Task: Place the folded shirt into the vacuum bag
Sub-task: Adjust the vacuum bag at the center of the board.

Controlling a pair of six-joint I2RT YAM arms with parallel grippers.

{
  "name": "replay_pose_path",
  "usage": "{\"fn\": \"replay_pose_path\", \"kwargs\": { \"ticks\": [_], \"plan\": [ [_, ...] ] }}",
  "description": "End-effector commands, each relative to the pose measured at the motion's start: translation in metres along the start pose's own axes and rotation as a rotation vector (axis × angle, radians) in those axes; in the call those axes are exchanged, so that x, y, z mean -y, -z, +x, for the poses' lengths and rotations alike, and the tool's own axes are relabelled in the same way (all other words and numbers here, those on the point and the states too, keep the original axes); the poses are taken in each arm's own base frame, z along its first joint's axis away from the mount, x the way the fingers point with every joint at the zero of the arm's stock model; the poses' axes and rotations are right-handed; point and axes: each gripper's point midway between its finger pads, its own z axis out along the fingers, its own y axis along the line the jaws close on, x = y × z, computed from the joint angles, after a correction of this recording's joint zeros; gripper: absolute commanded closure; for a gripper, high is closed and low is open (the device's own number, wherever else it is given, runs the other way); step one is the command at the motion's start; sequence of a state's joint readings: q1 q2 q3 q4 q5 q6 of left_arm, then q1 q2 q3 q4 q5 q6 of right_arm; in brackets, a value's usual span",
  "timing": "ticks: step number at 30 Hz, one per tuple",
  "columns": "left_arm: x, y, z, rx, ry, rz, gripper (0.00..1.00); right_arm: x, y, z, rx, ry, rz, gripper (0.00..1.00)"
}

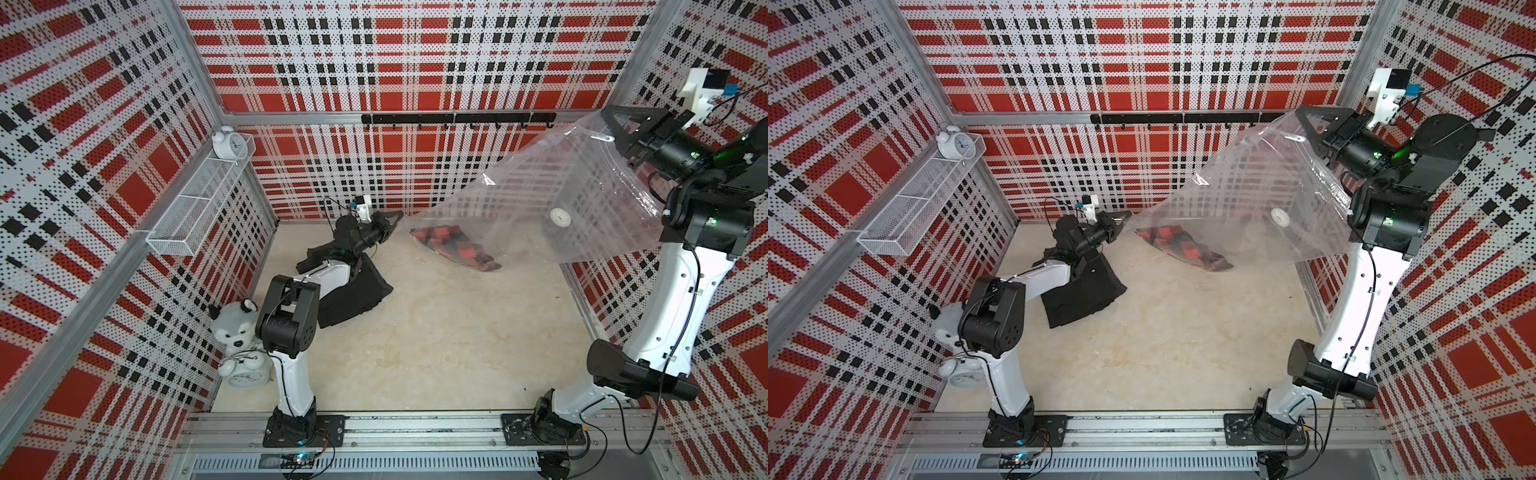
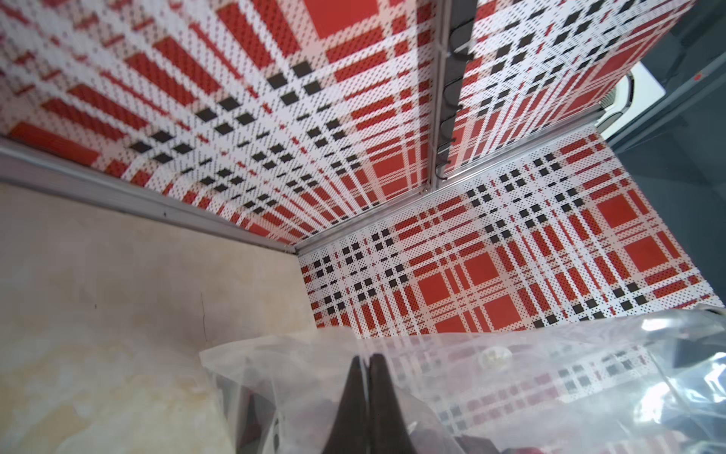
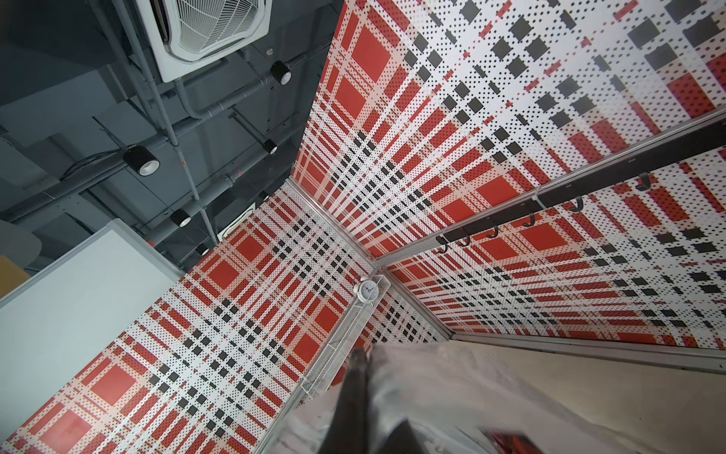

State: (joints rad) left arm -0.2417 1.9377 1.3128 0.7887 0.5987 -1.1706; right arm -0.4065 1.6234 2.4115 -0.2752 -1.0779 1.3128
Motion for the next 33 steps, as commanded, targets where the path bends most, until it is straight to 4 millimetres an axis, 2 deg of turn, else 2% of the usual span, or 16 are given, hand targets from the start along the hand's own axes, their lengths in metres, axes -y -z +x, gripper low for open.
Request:
{"fn": "replay_pose_path", "kwargs": {
  "ticks": [1,4,6,9,13,16,19,21,22,25,26,30,33],
  "plan": [
    [0.0,0.039,-0.056,0.096,-0.092,-0.044,1.0,-0.056,0.013,0.005,0.022,0.147,-0.082,1.0],
    [-0.04,0.083,-0.079,0.161,-0.091,-0.165,1.0,-0.049,0.014,0.021,0.016,0.131,-0.07,1.0],
    [-0.071,0.112,-0.086,0.198,-0.074,-0.243,1.0,-0.04,0.007,0.043,-0.009,0.111,-0.069,1.0],
    [-0.111,0.156,-0.093,0.248,-0.045,-0.347,1.0,-0.012,-0.013,0.083,-0.075,0.069,-0.024,1.0],
    [-0.132,0.188,-0.105,0.302,-0.04,-0.413,1.0,0.034,-0.047,0.139,-0.188,0.016,0.058,1.0],
    [-0.143,0.206,-0.118,0.352,-0.048,-0.465,1.0,0.054,-0.067,0.16,-0.236,-0.009,0.089,1.0],
    [-0.163,0.222,-0.128,0.385,-0.049,-0.536,1.0,0.065,-0.082,0.159,-0.246,-0.019,0.113,1.0],
    [-0.171,0.228,-0.129,0.388,-0.045,-0.564,0.98,0.065,-0.094,0.156,-0.247,-0.022,0.103,1.0],
    [-0.173,0.231,-0.128,0.387,-0.047,-0.574,0.84,0.062,-0.1,0.153,-0.245,-0.027,0.093,1.0],
    [-0.166,0.237,-0.116,0.391,-0.076,-0.622,0.49,0.057,-0.116,0.14,-0.22,-0.043,0.069,1.0],
    [-0.164,0.239,-0.112,0.39,-0.084,-0.643,0.42,0.056,-0.12,0.134,-0.205,-0.046,0.065,1.0],
    [-0.154,0.261,-0.091,0.404,-0.091,-0.73,0.25,0.052,-0.14,0.109,-0.146,-0.059,0.034,1.0],
    [-0.146,0.282,-0.083,0.439,-0.134,-0.846,0.11,0.05,-0.15,0.098,-0.12,-0.077,0.0,1.0]
  ]
}}
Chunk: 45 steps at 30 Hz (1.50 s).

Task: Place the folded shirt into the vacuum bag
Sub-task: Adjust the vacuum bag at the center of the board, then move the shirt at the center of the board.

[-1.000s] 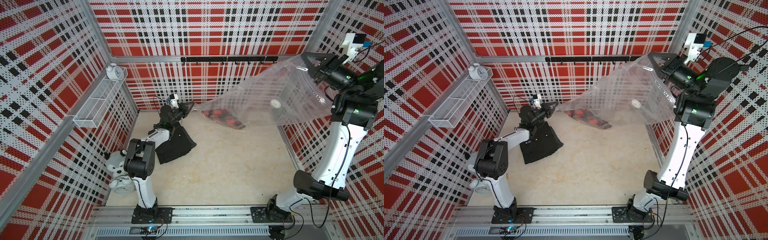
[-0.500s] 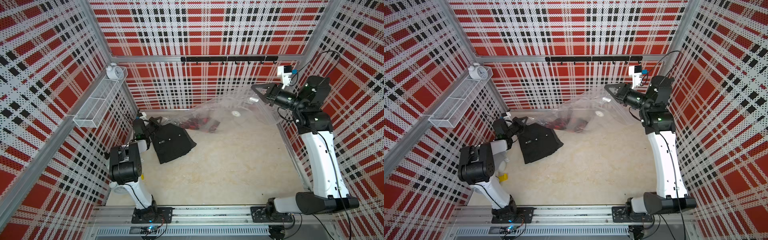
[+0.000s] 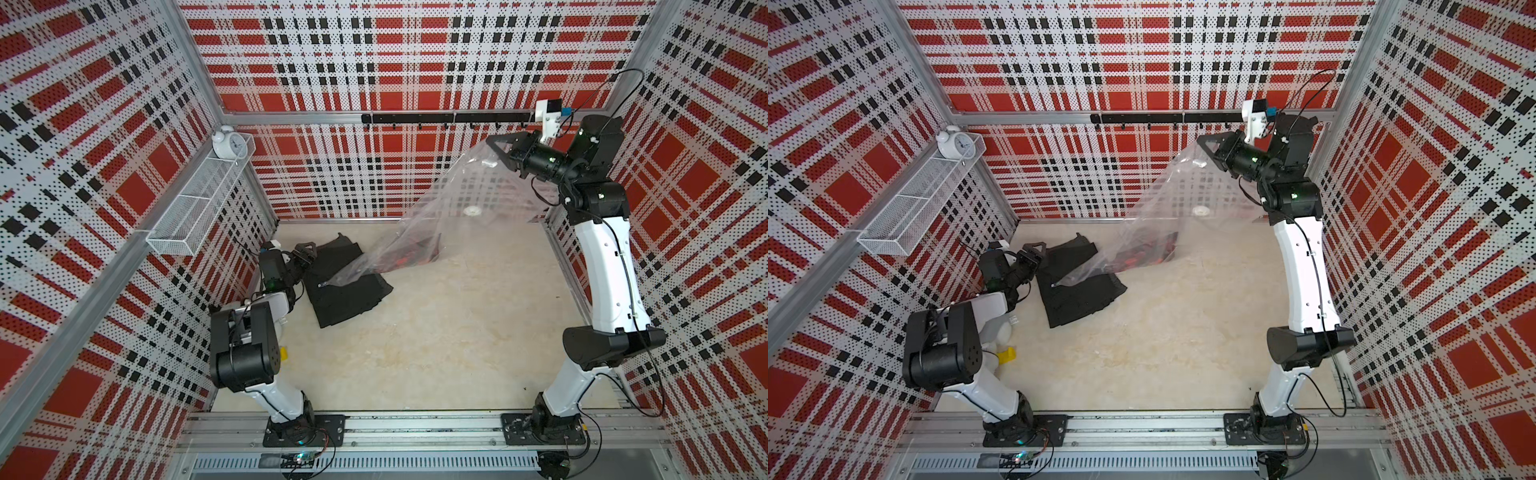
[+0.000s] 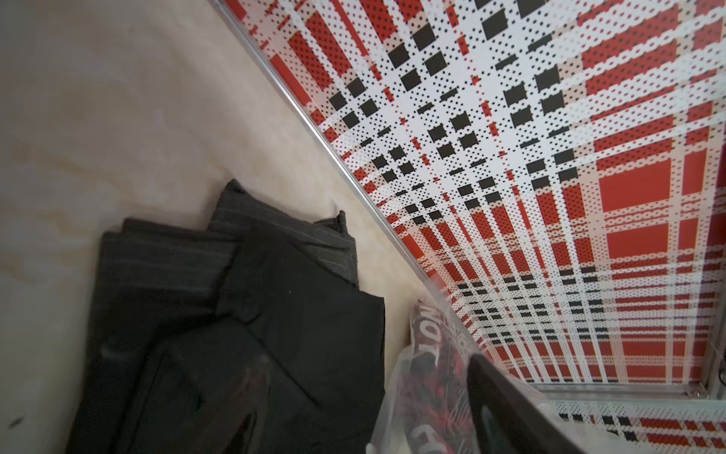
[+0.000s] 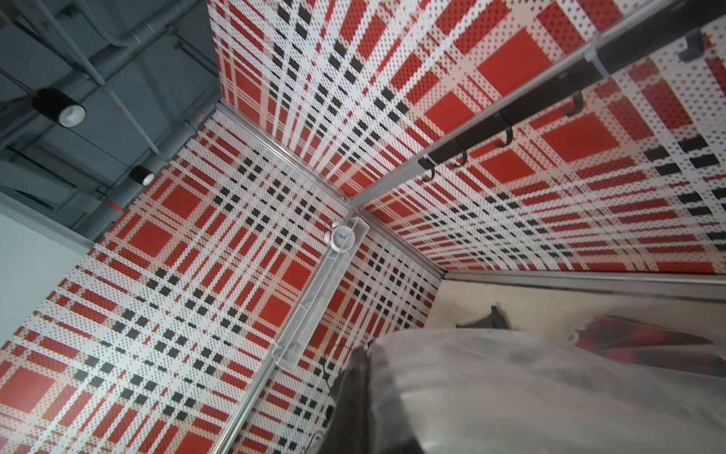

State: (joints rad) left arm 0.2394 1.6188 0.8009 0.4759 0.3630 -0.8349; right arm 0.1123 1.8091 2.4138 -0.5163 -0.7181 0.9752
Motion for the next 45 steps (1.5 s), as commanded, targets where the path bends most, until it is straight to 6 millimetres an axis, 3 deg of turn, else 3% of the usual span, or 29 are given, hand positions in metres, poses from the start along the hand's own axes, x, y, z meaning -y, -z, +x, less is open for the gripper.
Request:
{"fn": "replay_pose_path", "kwargs": {
  "ticks": [1,4,7,15,20,23,27,30,38,45],
  "plan": [
    [-0.005,0.025,-0.013,0.091,-0.104,-0.132,0.08,-0.017,-0.002,-0.022,0.071,0.001,-0.064,1.0],
    [-0.016,0.025,-0.02,0.105,-0.129,-0.214,0.05,-0.013,-0.003,-0.025,0.077,-0.007,-0.07,1.0],
    [-0.023,0.004,-0.014,0.045,-0.154,-0.261,0.07,-0.012,0.002,-0.026,0.082,-0.005,-0.066,1.0],
    [-0.047,-0.054,0.078,-0.206,-0.315,-0.425,0.08,-0.022,0.042,-0.042,0.129,0.032,-0.038,1.0],
    [-0.069,-0.074,0.128,-0.311,-0.353,-0.485,0.12,-0.05,0.078,-0.058,0.192,0.073,-0.055,1.0],
    [-0.077,-0.077,0.146,-0.368,-0.41,-0.555,0.14,-0.077,0.103,-0.071,0.247,0.108,-0.095,1.0],
    [-0.062,-0.077,0.172,-0.441,-0.418,-0.492,0.18,-0.103,0.133,-0.086,0.307,0.136,-0.146,1.0],
    [-0.046,-0.073,0.203,-0.5,-0.449,-0.449,0.2,-0.112,0.15,-0.096,0.343,0.145,-0.159,1.0],
    [0.015,-0.04,0.328,-0.674,-0.514,-0.261,0.21,-0.114,0.185,-0.121,0.399,0.143,-0.174,1.0],
    [0.067,0.011,0.448,-0.848,-0.486,-0.053,0.23,-0.111,0.209,-0.139,0.441,0.144,-0.178,1.0]
  ]
}}
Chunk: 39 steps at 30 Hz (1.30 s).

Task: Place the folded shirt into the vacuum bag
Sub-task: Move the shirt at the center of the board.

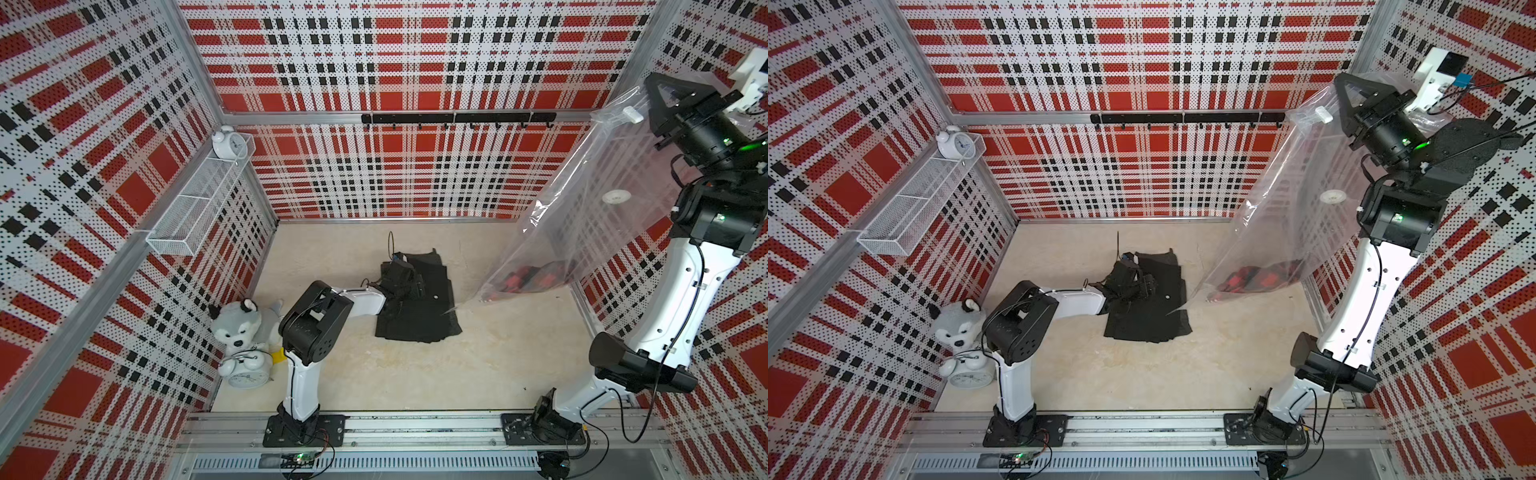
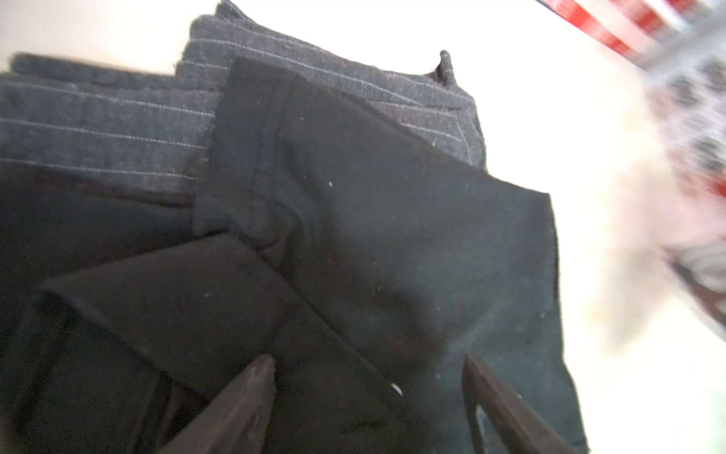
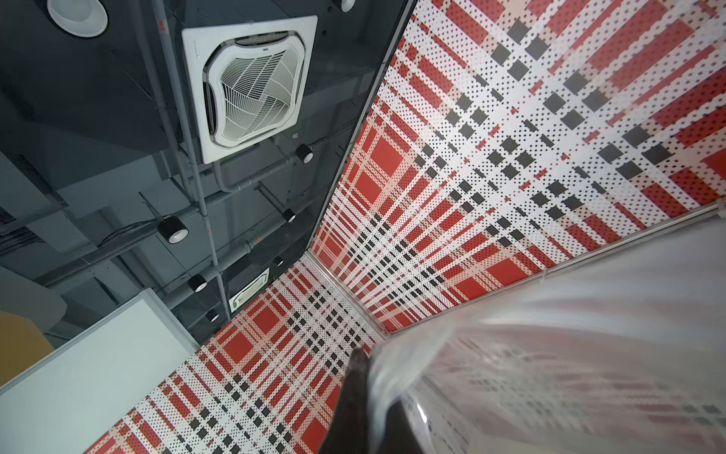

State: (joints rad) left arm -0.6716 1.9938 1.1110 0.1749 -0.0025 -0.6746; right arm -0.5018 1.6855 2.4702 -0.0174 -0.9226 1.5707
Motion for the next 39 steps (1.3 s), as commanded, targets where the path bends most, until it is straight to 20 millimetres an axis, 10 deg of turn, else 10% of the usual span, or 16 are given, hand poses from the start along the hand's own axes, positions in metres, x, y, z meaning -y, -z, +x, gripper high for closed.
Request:
{"fn": "replay_pose_path", "kwargs": {
  "ticks": [1,11,24,32,39],
  "plan": [
    [0.016,-0.011,0.104,-0.266,0.06,0.046,0.23,-0.033,0.007,-0.006,0.012,0.059,-0.09,1.0],
    [0.133,0.019,0.162,-0.349,0.088,0.374,0.22,-0.033,0.007,-0.011,0.015,0.062,-0.1,1.0],
    [0.037,0.101,0.045,-0.041,0.083,0.312,0.02,-0.028,0.007,-0.009,0.006,0.06,-0.094,1.0],
    [0.097,0.154,-0.014,0.22,-0.36,0.206,0.02,-0.029,0.008,-0.007,0.001,0.055,-0.093,1.0],
    [0.096,0.183,-0.037,0.295,-0.463,0.279,0.02,-0.027,0.008,-0.005,-0.012,0.049,-0.086,1.0]
  ]
}}
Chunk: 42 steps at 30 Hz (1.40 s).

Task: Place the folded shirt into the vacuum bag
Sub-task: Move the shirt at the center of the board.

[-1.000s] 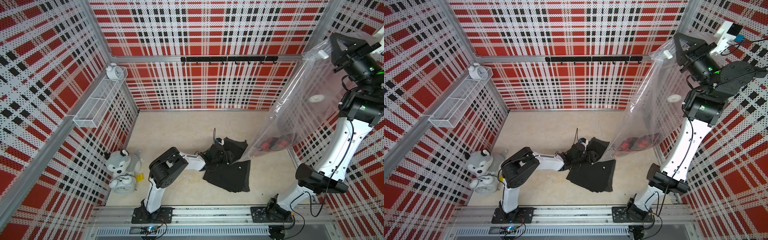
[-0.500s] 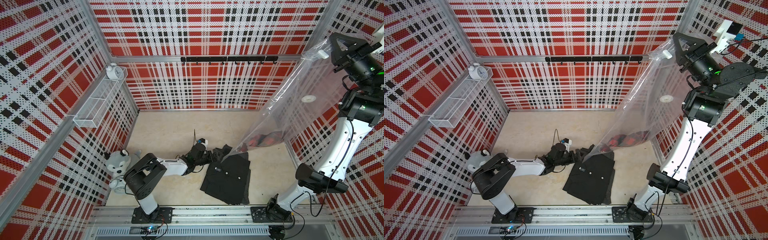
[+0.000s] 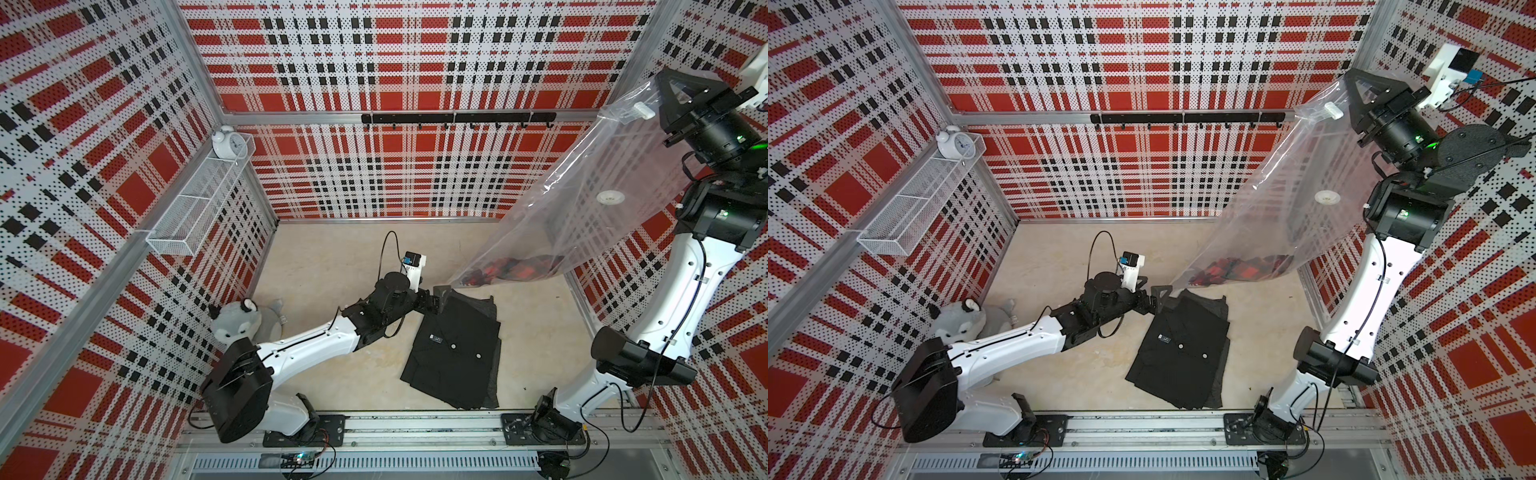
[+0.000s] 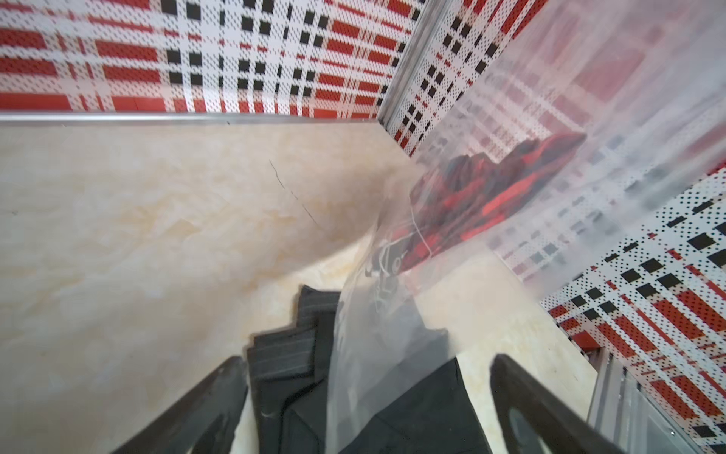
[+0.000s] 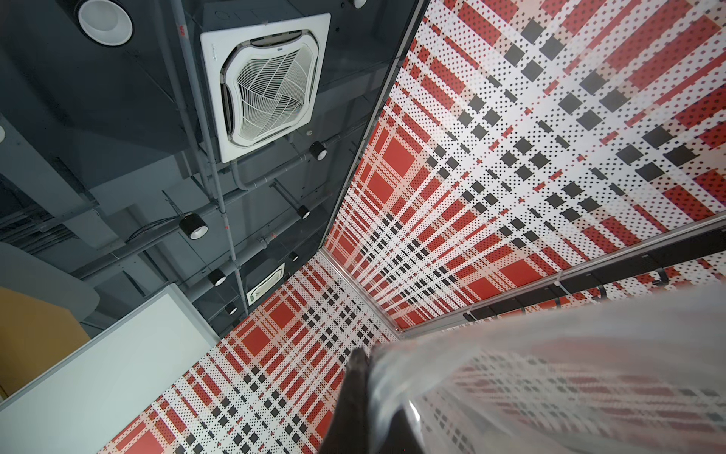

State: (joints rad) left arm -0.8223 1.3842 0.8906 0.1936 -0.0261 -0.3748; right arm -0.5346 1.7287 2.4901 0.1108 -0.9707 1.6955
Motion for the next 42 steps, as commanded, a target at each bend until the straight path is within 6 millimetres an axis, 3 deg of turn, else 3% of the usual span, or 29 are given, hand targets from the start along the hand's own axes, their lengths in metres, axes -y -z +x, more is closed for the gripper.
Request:
{"fn": "replay_pose_path", "kwargs": {
  "ticks": [1,5,12,17,19,21,22,23,25,30,35,38,40,42],
  "plan": [
    [-0.014,0.012,0.0,-0.003,-0.11,0.008,0.02,-0.026,0.005,0.003,0.01,0.074,-0.042,1.0],
    [0.008,0.01,-0.002,-0.02,-0.214,0.073,0.02,-0.025,0.006,0.005,0.008,0.076,-0.038,1.0],
    [0.056,-0.04,0.022,-0.132,-0.406,0.08,0.02,-0.027,0.008,0.008,0.0,0.077,-0.038,1.0],
    [0.057,-0.076,0.04,-0.19,-0.45,0.005,0.01,-0.028,0.008,0.011,-0.014,0.076,-0.038,1.0],
    [0.052,-0.081,0.04,-0.189,-0.452,-0.03,0.16,-0.028,0.008,0.012,-0.019,0.079,-0.038,1.0],
    [0.039,-0.083,0.035,-0.174,-0.448,-0.098,0.55,-0.017,0.008,0.012,-0.021,0.063,-0.022,1.0],
    [0.028,-0.082,0.028,-0.156,-0.438,-0.149,0.76,-0.014,0.008,0.012,-0.023,0.061,-0.017,1.0],
    [0.017,-0.08,0.022,-0.144,-0.426,-0.187,0.88,-0.012,0.008,0.012,-0.022,0.062,-0.013,1.0],
    [-0.005,-0.074,0.009,-0.114,-0.395,-0.241,1.0,-0.005,0.008,0.012,-0.021,0.056,-0.003,1.0],
    [-0.071,-0.056,-0.044,0.031,-0.289,-0.344,1.0,0.015,0.002,0.013,-0.023,0.037,0.01,1.0],
    [-0.164,-0.018,-0.117,0.224,-0.181,-0.528,1.0,0.023,-0.018,0.033,-0.066,0.029,-0.01,1.0],
    [-0.225,0.026,-0.149,0.343,-0.092,-0.641,1.0,0.029,-0.035,0.06,-0.123,0.011,-0.021,1.0],
    [-0.262,0.064,-0.155,0.414,-0.021,-0.708,1.0,0.036,-0.048,0.088,-0.177,-0.014,-0.033,1.0],
    [-0.306,0.115,-0.153,0.491,0.055,-0.821,1.0,0.042,-0.057,0.118,-0.228,-0.036,-0.039,1.0]
  ]
}}
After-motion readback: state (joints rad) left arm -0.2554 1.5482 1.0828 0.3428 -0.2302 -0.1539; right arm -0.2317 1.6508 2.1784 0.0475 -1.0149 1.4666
